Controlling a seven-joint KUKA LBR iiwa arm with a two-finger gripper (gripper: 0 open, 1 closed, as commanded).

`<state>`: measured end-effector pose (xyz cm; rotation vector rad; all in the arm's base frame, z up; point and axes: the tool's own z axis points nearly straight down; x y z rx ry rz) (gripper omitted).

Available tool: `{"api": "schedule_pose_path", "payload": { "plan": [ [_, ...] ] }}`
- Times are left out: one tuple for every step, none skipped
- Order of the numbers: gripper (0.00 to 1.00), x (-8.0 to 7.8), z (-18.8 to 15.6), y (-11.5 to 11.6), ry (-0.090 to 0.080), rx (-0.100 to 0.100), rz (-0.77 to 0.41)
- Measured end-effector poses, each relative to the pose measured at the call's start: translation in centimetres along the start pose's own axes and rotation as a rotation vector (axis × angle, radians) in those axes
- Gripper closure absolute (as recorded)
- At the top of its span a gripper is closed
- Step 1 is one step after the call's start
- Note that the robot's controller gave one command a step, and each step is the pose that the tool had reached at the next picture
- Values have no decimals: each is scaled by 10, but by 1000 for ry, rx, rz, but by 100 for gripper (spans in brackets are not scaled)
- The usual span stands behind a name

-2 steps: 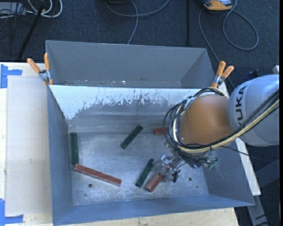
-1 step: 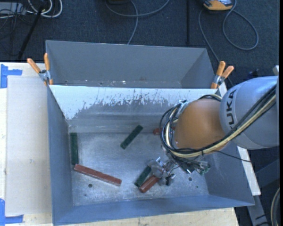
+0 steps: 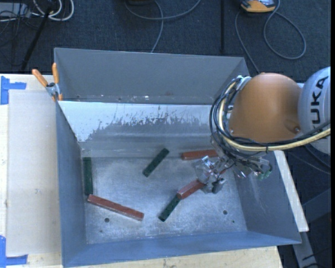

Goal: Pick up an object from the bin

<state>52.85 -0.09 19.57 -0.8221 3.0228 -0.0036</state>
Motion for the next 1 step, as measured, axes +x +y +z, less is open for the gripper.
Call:
{"api": "schedule_pose_path", "payload": {
  "plan": [
    [100, -11, -89, -3, -1, 0, 8]
  ]
}}
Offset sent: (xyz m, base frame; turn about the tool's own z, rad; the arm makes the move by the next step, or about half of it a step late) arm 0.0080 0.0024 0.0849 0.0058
